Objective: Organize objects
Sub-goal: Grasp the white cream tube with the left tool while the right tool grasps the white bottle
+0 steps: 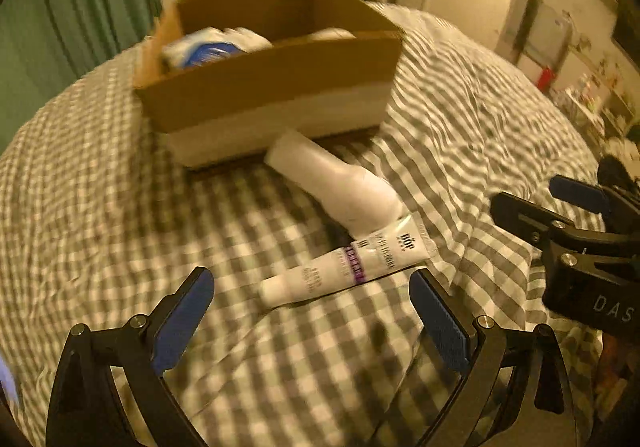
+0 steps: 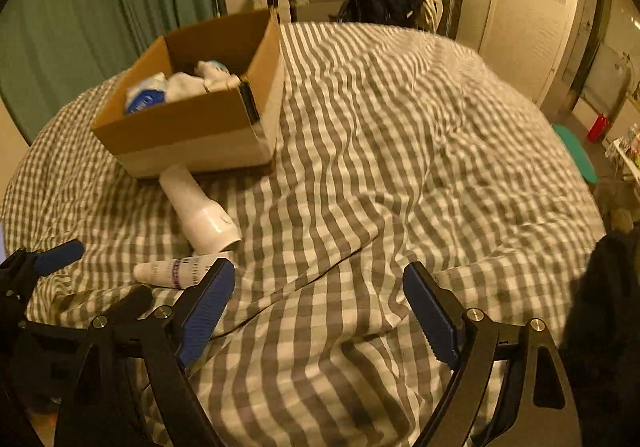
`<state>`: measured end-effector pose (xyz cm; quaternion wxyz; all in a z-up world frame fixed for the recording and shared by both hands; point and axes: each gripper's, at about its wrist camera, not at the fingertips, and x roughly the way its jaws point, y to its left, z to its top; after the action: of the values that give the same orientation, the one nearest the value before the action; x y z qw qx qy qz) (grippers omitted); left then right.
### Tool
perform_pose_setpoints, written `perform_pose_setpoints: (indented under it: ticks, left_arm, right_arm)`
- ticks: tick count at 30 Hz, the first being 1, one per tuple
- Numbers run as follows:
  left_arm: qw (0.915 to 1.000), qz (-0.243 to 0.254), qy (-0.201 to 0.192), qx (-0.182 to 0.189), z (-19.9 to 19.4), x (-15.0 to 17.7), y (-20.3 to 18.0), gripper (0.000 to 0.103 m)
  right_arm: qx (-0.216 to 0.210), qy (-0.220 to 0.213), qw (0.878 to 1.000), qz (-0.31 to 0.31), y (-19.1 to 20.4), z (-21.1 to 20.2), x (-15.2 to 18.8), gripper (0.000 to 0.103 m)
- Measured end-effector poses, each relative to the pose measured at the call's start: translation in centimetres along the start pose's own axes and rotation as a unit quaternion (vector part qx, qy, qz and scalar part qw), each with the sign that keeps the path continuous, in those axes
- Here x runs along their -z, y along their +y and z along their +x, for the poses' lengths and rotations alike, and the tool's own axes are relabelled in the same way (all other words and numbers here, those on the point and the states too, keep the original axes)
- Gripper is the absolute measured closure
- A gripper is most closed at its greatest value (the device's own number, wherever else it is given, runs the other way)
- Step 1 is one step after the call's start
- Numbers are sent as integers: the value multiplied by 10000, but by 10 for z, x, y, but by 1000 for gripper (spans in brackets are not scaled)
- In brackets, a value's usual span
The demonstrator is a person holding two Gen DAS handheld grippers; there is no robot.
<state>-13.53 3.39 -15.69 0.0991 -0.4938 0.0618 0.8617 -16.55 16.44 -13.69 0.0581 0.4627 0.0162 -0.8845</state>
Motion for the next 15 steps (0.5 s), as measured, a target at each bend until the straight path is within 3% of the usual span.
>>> perform_pose_setpoints:
  ticks: [4,7,12,14,15]
  left_arm:
    - [9988,369,297,86,26,-7,-15,3]
    - [9980,355,486,171,43,-13,-17,5]
    - [9956,270,667,605,57,-16,-15,31]
    - [9949,311,639,712,54,-17,-16,50]
    - [9947,359,623,733,52,-17,-18,54]
  right_arm:
    - [-78,218,9997,64,-3,19,-2,17]
    - [-120,344,9992,191,-8,30,-4,17]
    - [-182,459,9982,329,-14,41,-6,17]
    - [-183,475,9981,340,-14,42,-6,17]
    - [-179,483,9981,338,-14,43,-6,17]
